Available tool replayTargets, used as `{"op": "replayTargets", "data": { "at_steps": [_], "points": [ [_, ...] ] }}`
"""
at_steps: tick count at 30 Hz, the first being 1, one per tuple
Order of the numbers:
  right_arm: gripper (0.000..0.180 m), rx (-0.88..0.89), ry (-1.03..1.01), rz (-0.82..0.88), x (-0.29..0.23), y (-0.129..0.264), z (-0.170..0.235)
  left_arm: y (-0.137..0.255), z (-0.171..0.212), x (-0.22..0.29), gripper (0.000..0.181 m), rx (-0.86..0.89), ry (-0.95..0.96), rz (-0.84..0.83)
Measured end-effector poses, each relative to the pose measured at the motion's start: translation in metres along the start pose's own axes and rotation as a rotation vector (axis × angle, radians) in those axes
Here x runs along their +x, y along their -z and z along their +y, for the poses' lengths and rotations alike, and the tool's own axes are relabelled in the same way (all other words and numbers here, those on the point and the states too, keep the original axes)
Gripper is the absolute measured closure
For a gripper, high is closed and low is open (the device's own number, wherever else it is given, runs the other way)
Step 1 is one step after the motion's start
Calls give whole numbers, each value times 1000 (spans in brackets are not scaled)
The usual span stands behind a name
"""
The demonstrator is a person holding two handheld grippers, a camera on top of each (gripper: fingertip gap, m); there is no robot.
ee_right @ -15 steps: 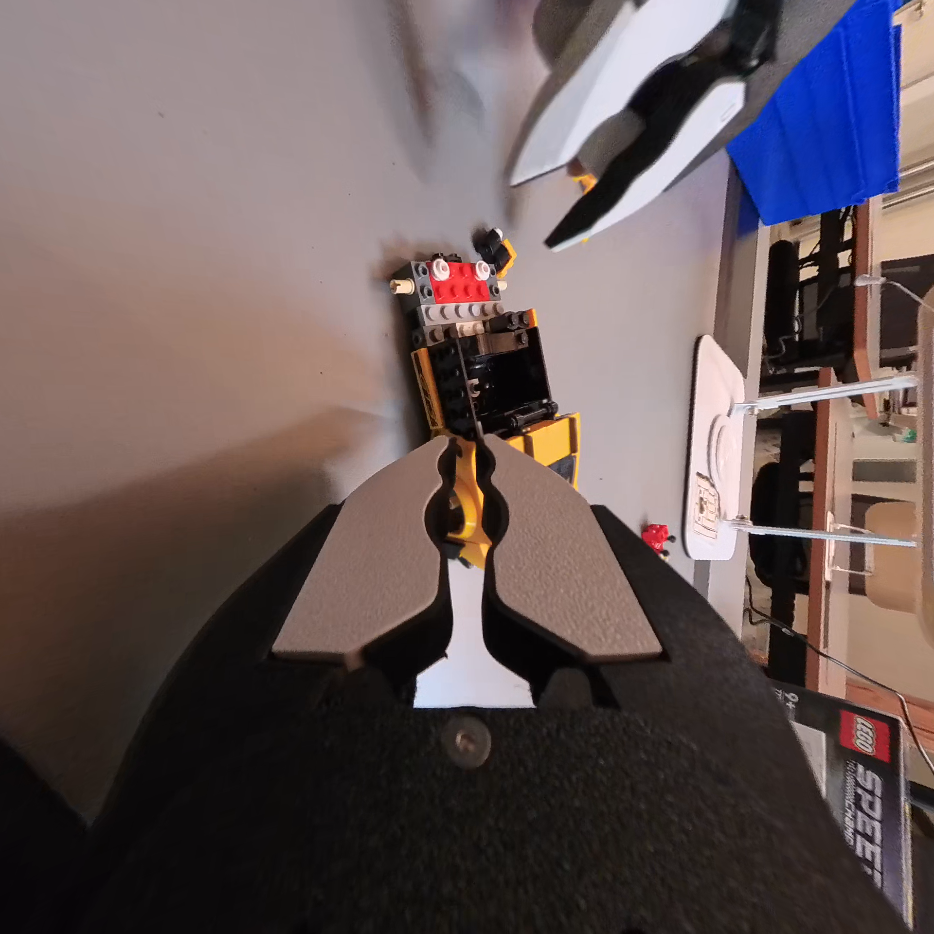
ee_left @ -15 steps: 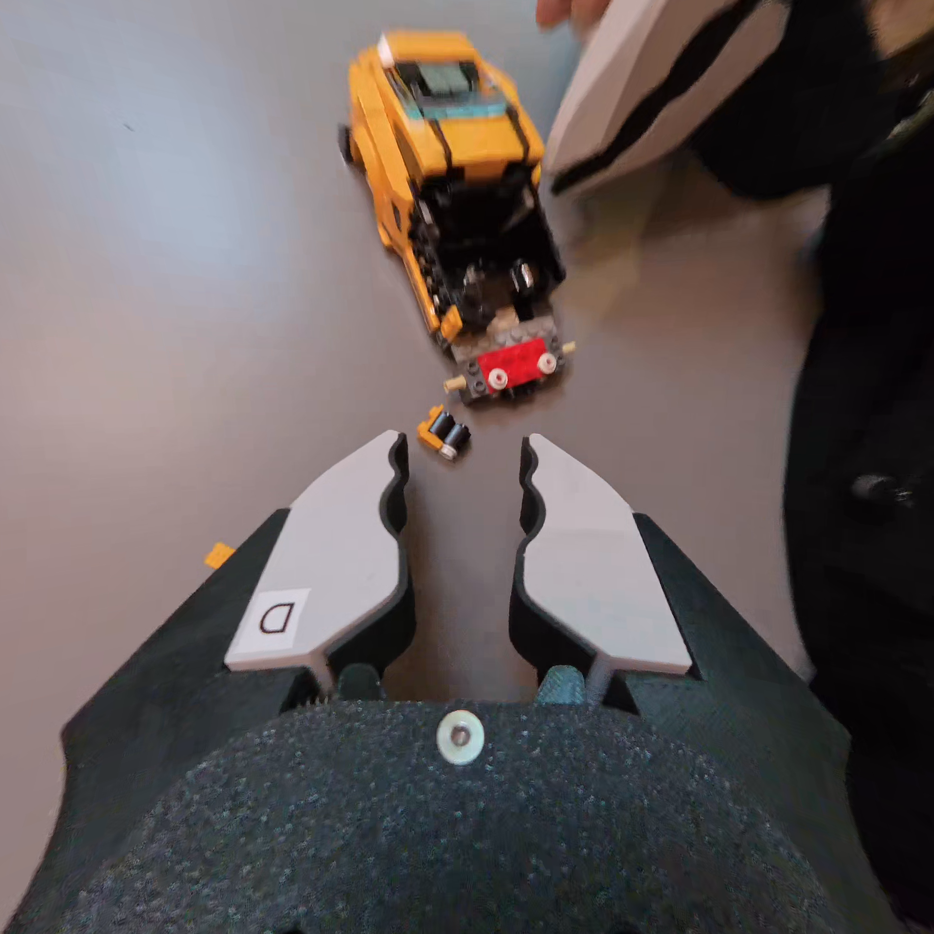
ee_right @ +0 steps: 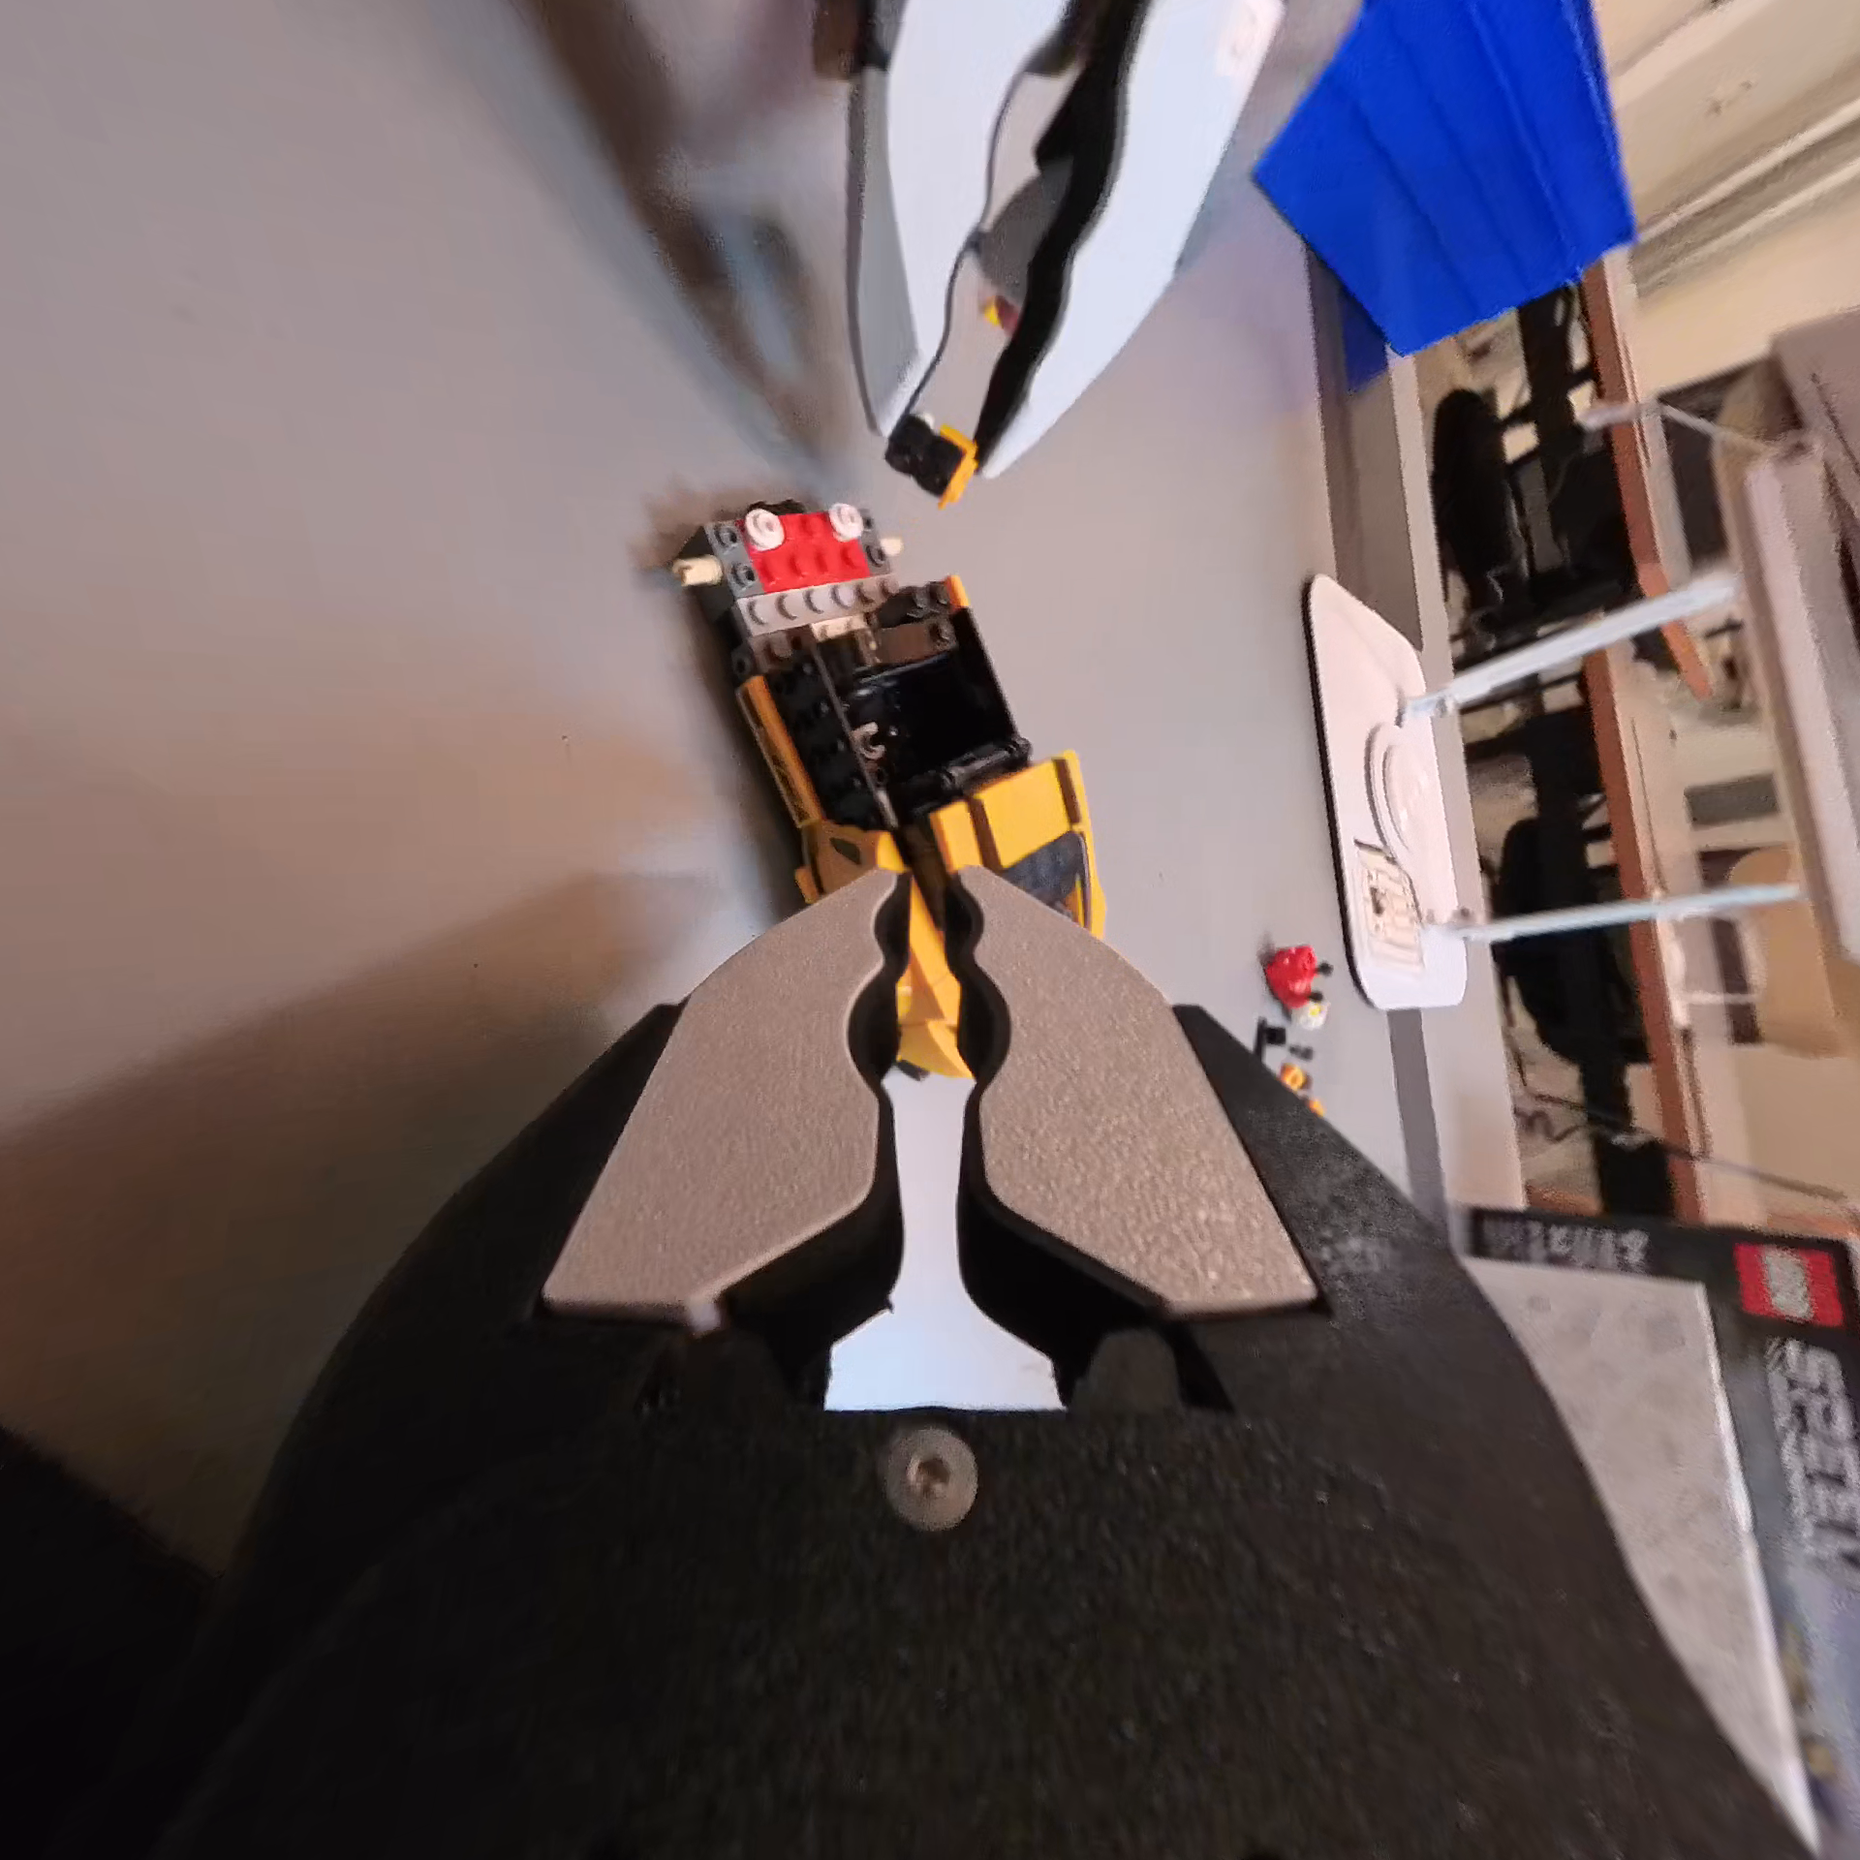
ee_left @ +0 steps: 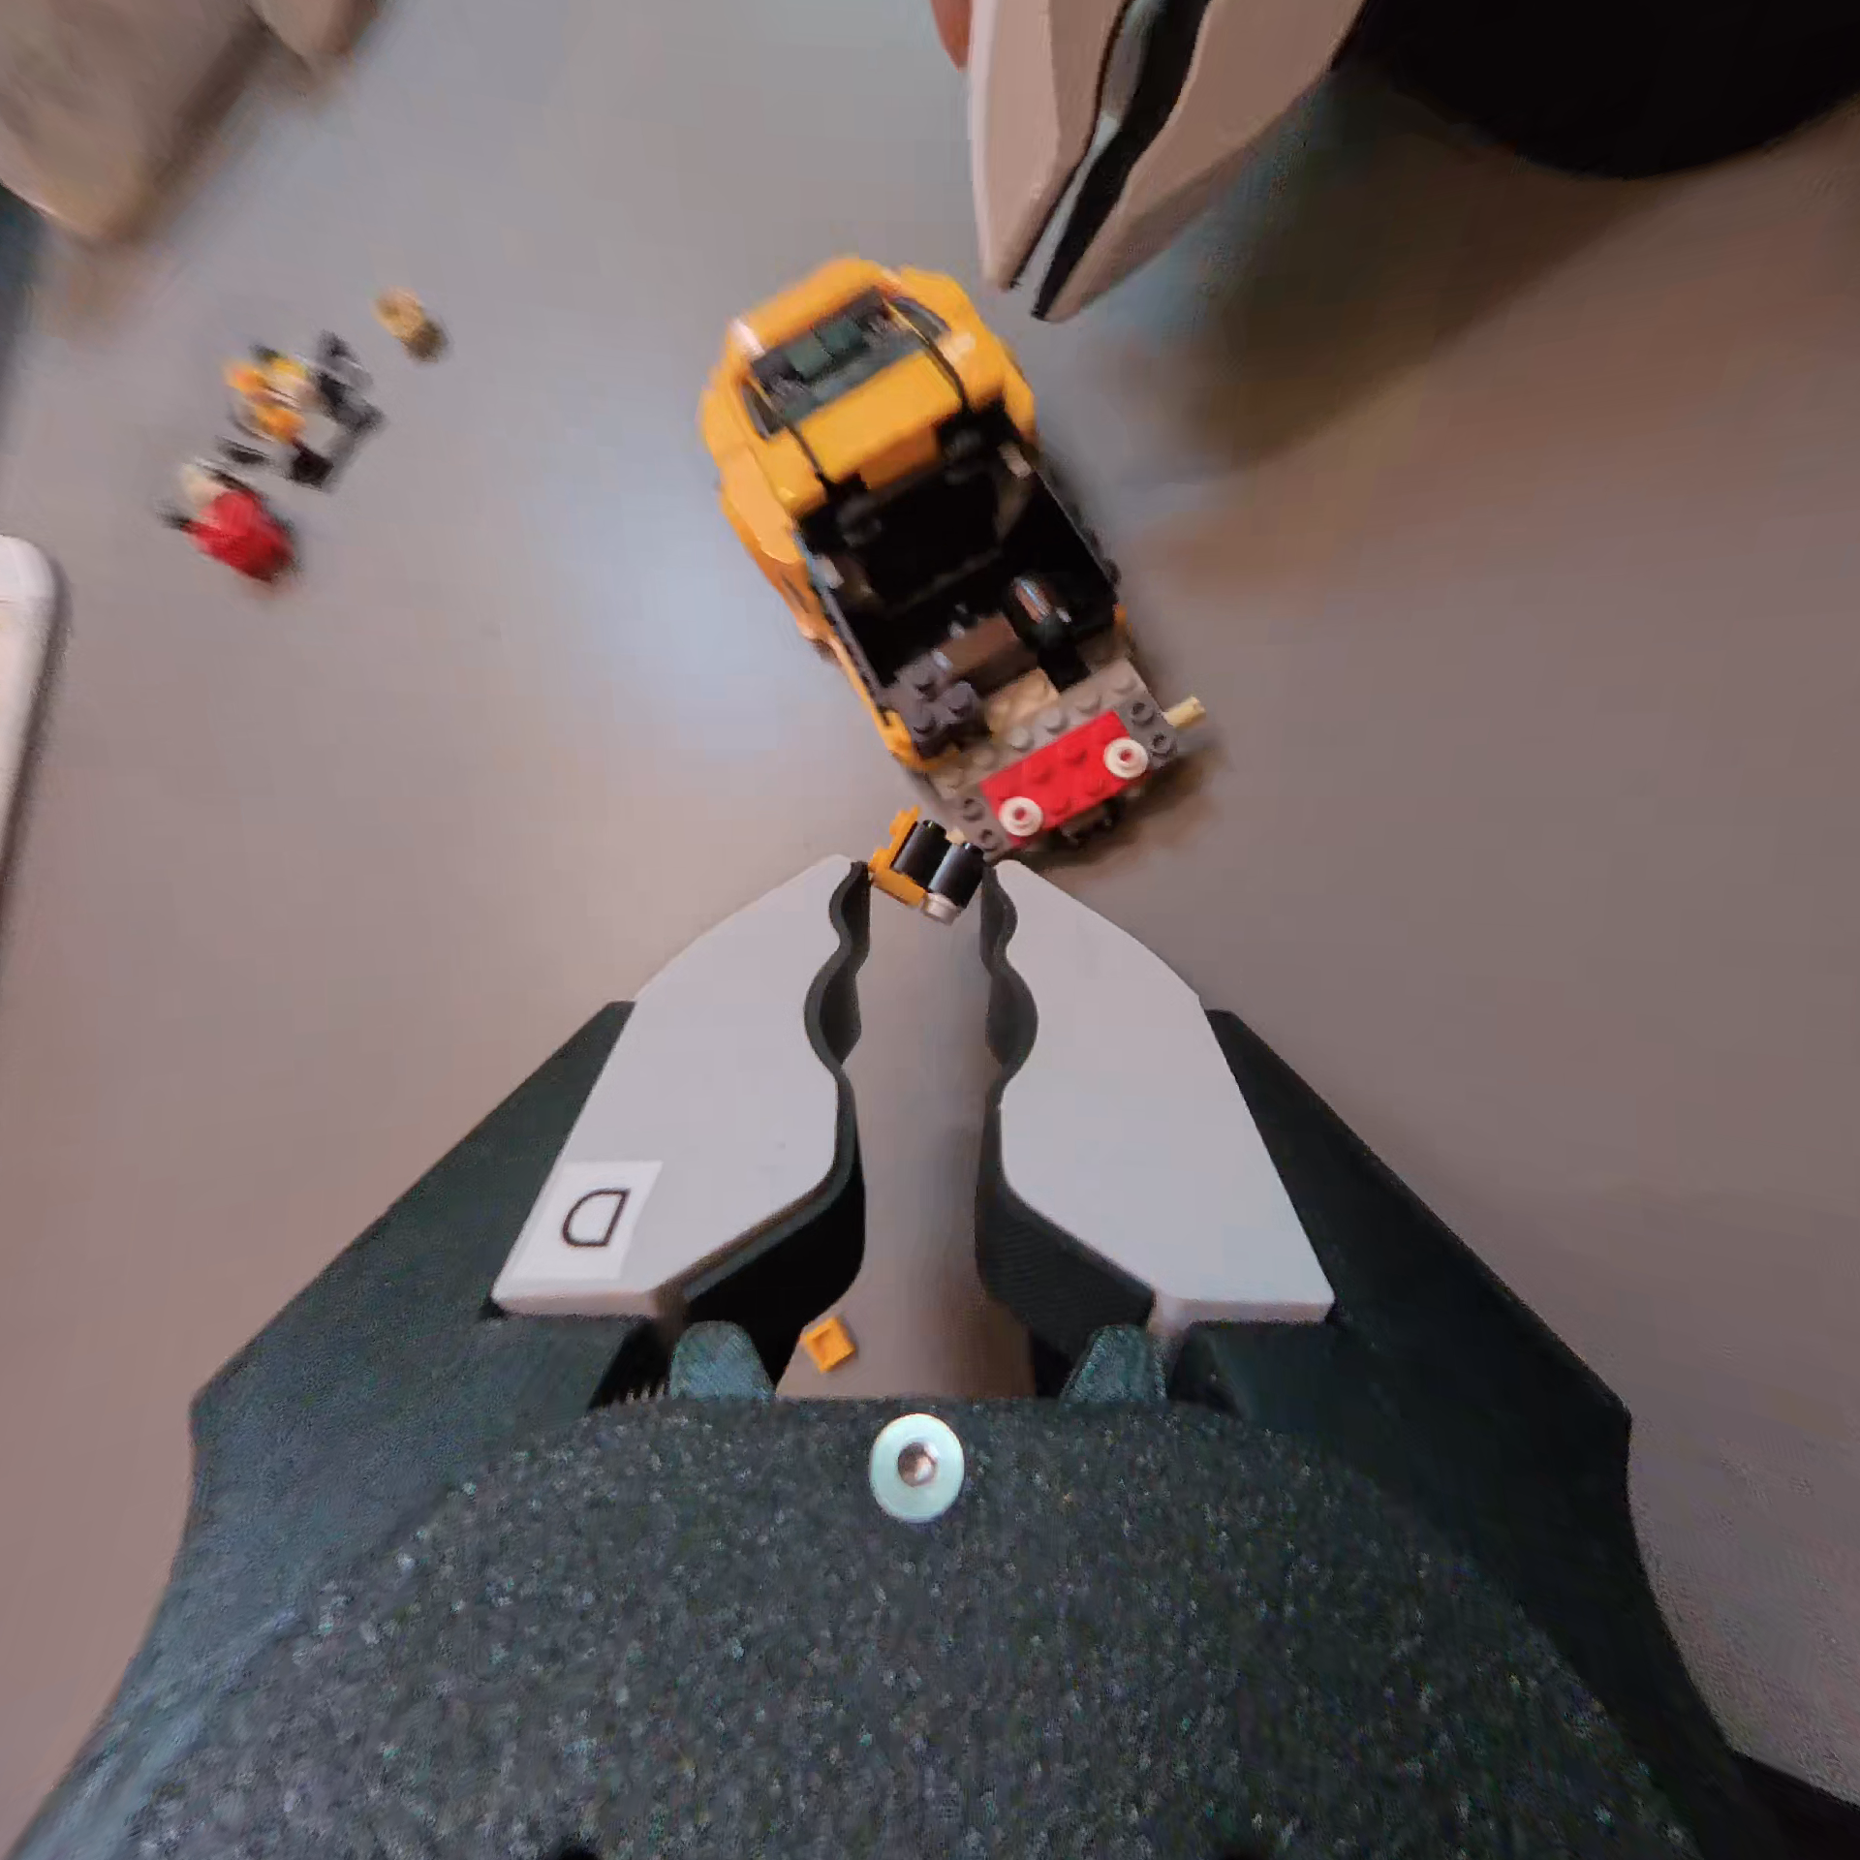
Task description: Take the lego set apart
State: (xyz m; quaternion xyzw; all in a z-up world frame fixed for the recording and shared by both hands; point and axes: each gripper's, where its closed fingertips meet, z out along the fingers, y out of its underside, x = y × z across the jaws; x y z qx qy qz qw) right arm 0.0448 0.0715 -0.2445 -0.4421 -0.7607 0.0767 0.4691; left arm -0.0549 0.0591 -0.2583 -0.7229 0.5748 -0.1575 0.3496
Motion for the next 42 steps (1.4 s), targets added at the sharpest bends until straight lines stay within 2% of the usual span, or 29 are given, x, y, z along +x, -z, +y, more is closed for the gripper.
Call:
{"op": "replayTargets", "data": {
  "at_steps": [3,8,13,18,23,28,29,31,36,39,42],
  "points": [
    [174,26,-124,35,10,10,5,14,-12,-9,160,63,38,-25],
    [172,55,-252,72,16,22,11,14,-40,11,160,167,73,78],
    [172,31,-296,83,11,29,18,-18,-58,59,160,145,59,179],
    [173,11,-333,102,7,34,25,-62,-70,84,160,55,-14,87],
    [173,-35,-370,201,27,46,41,-85,-105,58,160,35,-73,-18],
    [173,-43,-495,290,50,72,62,-117,-121,17,159,-62,-14,-62],
    [173,-39,-520,302,52,76,65,-120,-123,13,154,-62,13,-54],
    [173,-35,-564,308,50,83,70,-118,-127,12,143,-34,62,-16],
    [173,-28,-599,284,36,85,75,-83,-121,-3,135,33,162,-18],
    [173,-17,-572,220,26,76,65,-53,-100,-21,135,32,229,-58],
    [170,-33,-514,93,8,56,50,-40,-68,-23,118,-33,341,4]
  ]
}}
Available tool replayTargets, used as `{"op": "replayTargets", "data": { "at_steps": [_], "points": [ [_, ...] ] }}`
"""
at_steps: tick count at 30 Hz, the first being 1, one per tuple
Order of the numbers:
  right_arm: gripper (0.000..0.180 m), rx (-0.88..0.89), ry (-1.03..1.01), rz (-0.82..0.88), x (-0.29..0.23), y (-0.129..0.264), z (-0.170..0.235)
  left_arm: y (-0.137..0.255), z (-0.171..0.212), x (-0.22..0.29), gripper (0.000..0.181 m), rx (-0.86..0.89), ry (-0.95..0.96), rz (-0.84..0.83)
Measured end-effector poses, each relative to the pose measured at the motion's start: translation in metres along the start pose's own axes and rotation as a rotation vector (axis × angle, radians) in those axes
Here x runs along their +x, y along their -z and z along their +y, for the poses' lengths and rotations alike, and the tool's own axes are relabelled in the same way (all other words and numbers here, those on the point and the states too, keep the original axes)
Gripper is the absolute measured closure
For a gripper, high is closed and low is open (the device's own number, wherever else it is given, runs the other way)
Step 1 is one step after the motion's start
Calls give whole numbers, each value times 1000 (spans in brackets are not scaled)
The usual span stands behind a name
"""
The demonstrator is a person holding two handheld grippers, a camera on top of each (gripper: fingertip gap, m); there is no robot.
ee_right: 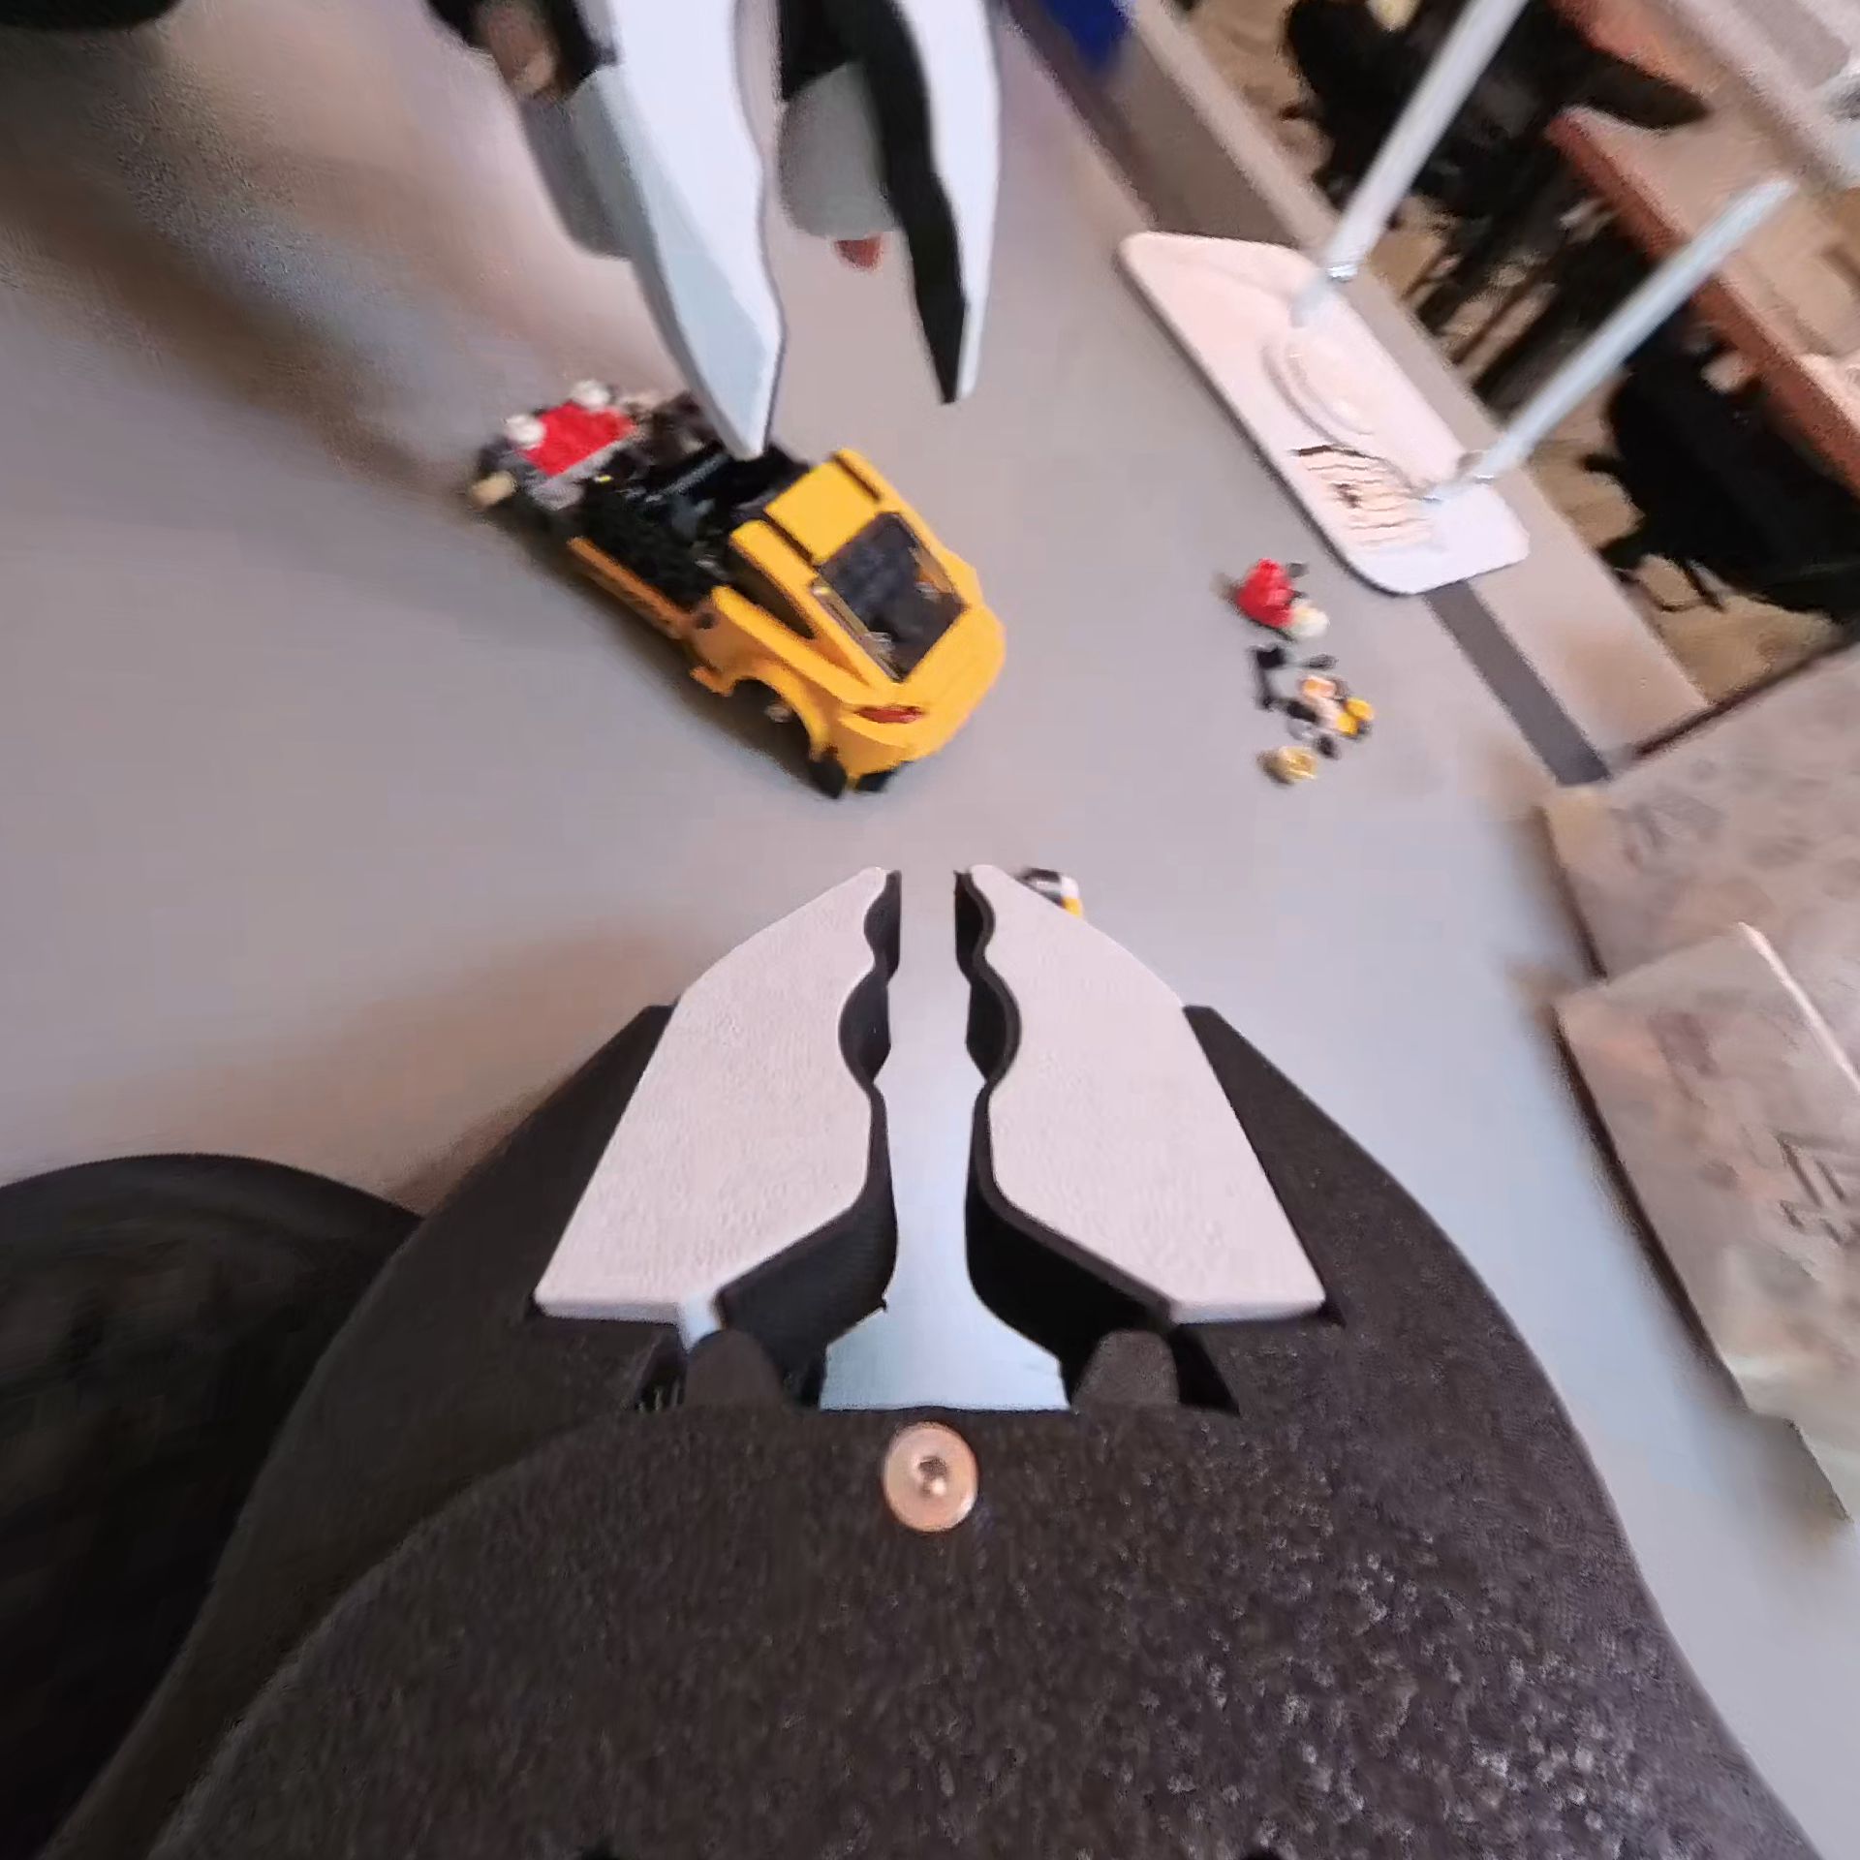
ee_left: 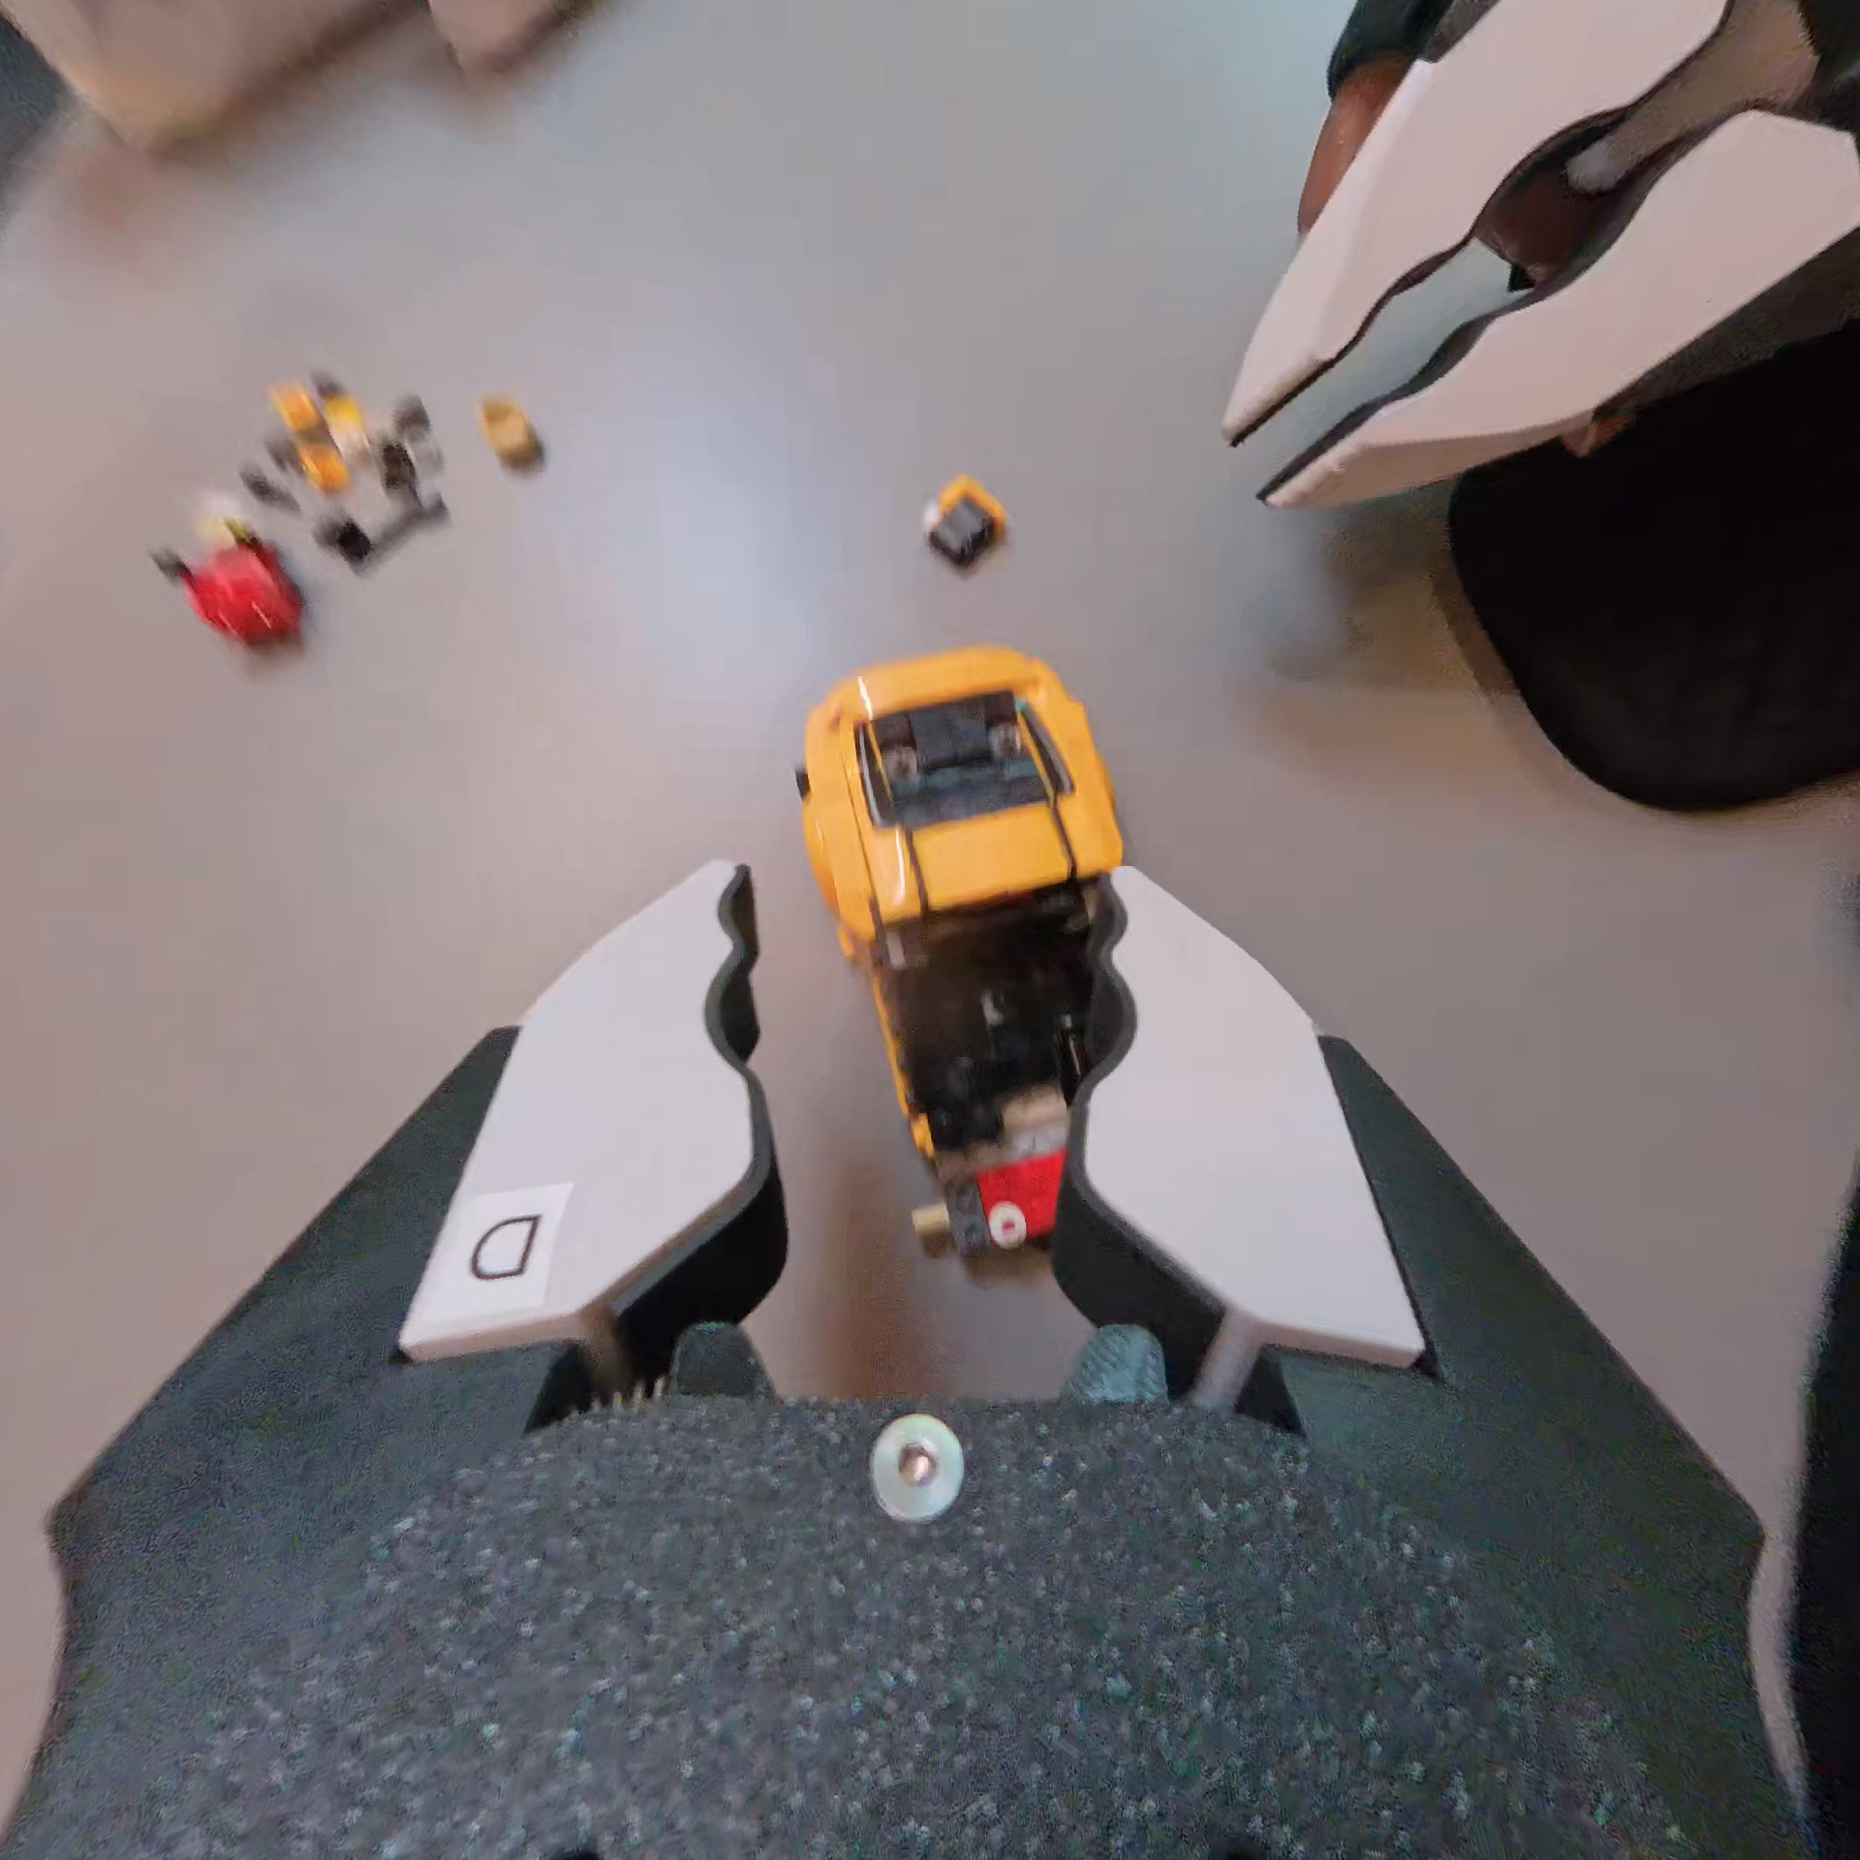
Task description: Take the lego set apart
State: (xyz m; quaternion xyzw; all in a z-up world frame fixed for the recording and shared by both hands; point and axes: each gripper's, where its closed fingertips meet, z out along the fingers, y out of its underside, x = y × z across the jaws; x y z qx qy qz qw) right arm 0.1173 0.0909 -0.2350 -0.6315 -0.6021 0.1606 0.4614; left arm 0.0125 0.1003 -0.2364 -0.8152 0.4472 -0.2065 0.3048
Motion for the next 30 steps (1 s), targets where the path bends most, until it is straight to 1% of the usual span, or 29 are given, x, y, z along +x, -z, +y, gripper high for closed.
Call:
{"op": "replayTargets", "data": {
  "at_steps": [2,3,4,6,8,9,12,15,18,21,24,25,26,28,30],
  "points": [
    [167,-31,47,-71,-16,-16,-3,-2,16,4,108,-30,82,80],
    [166,-49,76,-99,-23,-25,-4,-4,23,8,104,-46,96,112],
    [163,-75,111,-121,-29,-34,-4,-5,28,9,104,-61,91,118],
    [160,-116,193,-100,-28,-51,-5,-6,34,10,108,-66,71,125],
    [163,-116,226,-65,-19,-63,-12,-2,37,10,112,-73,70,142],
    [166,-111,215,-33,-9,-69,-16,0,38,4,115,-66,71,116],
    [164,-107,161,18,13,-83,-24,6,42,-14,118,-65,88,62],
    [164,-90,101,-9,13,-83,-30,11,42,-19,122,-41,100,60],
    [164,-109,59,-111,-7,-78,-25,5,47,-14,130,-60,129,119],
    [164,-107,72,-157,-26,-75,-26,2,47,-5,142,-63,153,188],
    [164,-99,91,-195,-41,-73,-29,1,47,-6,145,-74,211,195],
    [164,-91,78,-216,-46,-73,-31,1,47,-8,154,-79,240,190],
    [164,-82,59,-231,-50,-75,-32,0,50,-8,166,-94,250,194],
    [164,-78,24,-254,-57,-77,-32,-1,49,-7,166,-79,312,222],
    [163,-87,17,-258,-62,-77,-31,0,49,-11,163,-76,312,195]
  ]
}}
